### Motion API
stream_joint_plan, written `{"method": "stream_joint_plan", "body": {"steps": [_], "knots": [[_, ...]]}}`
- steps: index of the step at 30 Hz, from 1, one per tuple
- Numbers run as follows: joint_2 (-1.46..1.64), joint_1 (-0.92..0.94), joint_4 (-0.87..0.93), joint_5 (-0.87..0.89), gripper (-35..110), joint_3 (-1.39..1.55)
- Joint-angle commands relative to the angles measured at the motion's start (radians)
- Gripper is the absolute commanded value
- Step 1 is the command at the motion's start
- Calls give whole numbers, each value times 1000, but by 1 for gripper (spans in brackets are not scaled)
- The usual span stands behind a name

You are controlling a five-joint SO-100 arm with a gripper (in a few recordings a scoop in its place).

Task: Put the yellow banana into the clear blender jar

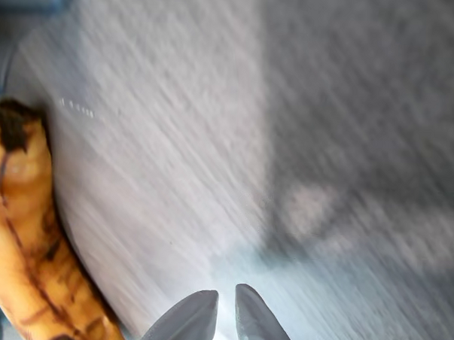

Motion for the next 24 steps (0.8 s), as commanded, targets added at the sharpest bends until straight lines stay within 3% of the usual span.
{"method": "stream_joint_plan", "body": {"steps": [1, 11, 14, 19, 22, 24], "knots": [[29, -43, -3, -5, 0, 11], [31, -150, -23, -9, 0, 11], [31, -127, -23, -170, 0, 11], [31, -156, -94, -163, 0, 9], [31, -83, -224, -428, 0, 9], [31, -81, -256, -416, 0, 5]]}}
